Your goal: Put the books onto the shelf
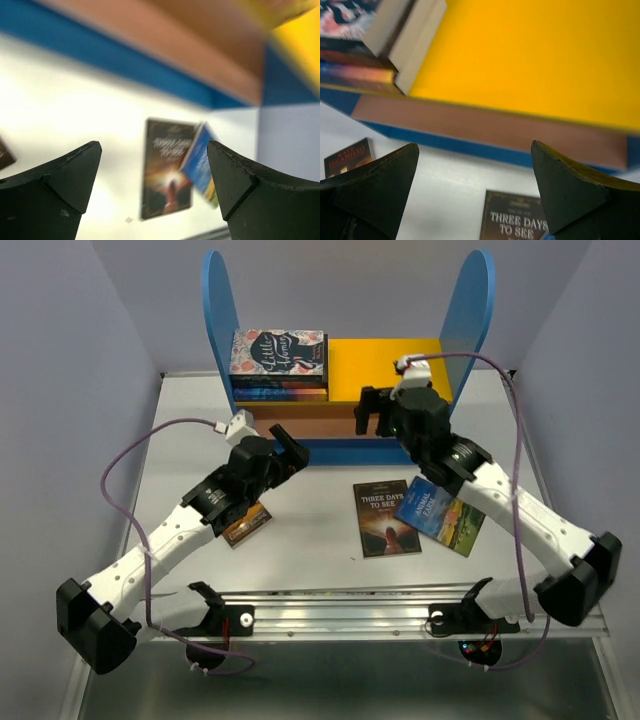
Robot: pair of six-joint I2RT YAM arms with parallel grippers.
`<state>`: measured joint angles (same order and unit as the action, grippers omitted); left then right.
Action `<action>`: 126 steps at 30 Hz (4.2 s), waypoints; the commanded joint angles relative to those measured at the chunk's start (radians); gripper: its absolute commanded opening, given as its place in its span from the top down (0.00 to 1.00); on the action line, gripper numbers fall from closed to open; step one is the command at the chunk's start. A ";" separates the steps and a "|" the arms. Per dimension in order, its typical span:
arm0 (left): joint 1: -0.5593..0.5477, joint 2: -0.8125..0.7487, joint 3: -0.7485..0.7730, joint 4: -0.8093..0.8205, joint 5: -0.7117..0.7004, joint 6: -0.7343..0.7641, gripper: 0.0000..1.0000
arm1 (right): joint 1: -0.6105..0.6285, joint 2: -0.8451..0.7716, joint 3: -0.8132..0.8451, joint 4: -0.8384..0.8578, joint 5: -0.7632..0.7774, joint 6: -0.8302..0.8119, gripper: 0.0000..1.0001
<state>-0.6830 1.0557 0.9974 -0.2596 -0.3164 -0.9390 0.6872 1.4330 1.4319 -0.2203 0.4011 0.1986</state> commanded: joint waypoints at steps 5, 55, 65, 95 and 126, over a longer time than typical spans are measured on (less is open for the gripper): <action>-0.006 0.087 -0.220 0.222 0.366 0.049 0.01 | -0.002 -0.353 -0.436 -0.160 0.067 0.291 0.00; -0.227 0.794 0.102 0.497 0.646 0.040 0.01 | -0.960 -0.198 -0.946 -0.013 -0.855 0.395 0.07; -0.243 0.894 0.175 0.519 0.672 0.017 0.01 | -0.960 -0.235 -1.013 -0.042 -1.036 0.387 0.10; -0.267 0.883 0.124 0.596 0.723 -0.034 0.89 | -0.834 -0.210 -0.993 -0.024 -1.113 0.389 0.35; -0.280 0.329 0.130 0.422 0.340 0.170 1.00 | -0.834 -0.433 -0.893 -0.128 -0.938 0.306 0.21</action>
<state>-0.9478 1.6127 1.0706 0.0814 0.1177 -0.8616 -0.1555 1.0374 0.4961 -0.3496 -0.5598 0.5251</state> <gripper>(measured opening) 0.192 0.781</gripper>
